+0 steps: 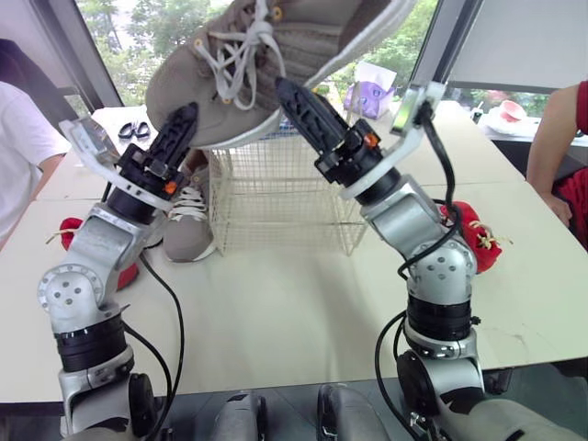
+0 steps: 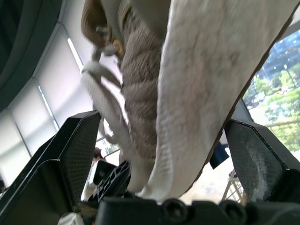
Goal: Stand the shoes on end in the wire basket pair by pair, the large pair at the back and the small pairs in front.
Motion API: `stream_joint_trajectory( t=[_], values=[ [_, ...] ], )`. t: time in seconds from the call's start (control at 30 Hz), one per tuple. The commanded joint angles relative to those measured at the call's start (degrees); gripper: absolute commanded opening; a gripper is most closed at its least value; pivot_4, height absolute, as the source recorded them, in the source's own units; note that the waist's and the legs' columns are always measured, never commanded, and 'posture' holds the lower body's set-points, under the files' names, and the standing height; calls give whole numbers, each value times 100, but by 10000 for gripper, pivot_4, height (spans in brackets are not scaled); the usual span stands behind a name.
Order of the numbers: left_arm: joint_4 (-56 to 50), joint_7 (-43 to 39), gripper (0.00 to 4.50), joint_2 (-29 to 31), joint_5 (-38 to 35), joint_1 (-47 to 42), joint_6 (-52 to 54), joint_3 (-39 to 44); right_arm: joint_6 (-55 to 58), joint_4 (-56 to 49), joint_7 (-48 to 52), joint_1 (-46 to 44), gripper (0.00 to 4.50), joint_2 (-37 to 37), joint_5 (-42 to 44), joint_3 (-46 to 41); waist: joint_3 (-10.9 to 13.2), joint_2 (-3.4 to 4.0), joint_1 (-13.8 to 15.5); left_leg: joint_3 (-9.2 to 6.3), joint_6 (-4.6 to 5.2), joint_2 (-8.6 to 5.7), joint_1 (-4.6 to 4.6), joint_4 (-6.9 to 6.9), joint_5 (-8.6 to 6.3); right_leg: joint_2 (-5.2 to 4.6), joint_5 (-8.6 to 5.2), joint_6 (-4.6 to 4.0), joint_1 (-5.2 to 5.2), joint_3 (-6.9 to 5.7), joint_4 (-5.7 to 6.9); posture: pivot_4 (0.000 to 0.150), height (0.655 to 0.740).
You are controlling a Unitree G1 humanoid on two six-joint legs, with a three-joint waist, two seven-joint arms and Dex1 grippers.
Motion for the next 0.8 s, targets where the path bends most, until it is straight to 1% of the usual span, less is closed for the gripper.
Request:
stream_joint_trajectory(
  t=[0.03,0.23,0.5,0.57,0.67,0.8],
  values=[
    [-257,-128,4420,68,-143,22,-60,32,-150,-84,59,-212,44427,10,-27,-178,0,0,0,0,0,1,0,0,0,1,0,0,0,0,0,1500,7400],
    [-286,-159,4420,76,-172,121,-60,-11,-288,20,31,-383,44427,86,-143,-269,0,0,0,0,0,1,0,0,0,1,0,0,-1,0,0,1500,7400],
    [-305,-147,4420,65,-198,129,-90,-12,-272,59,31,-442,44427,212,11,-403,0,0,-1,0,0,1,0,0,0,0,0,0,0,0,-1,1500,7400],
    [-210,-95,4420,93,-201,39,-165,75,-114,-31,81,-356,44427,191,236,-387,0,0,-1,0,0,1,0,-1,0,1,0,0,0,0,-1,1500,7400],
    [-52,-75,4420,153,-154,-48,-206,152,244,-308,312,9,44427,-57,277,-137,0,0,6,0,0,1,0,-1,-1,0,0,0,0,0,-3,1500,7400],
    [-71,-140,4420,185,-210,-25,-123,96,164,-297,169,93,44427,-10,233,-219,1,2,-7,1,2,1,0,-2,-2,0,0,0,1,-1,-6,1500,7400]
  ],
)
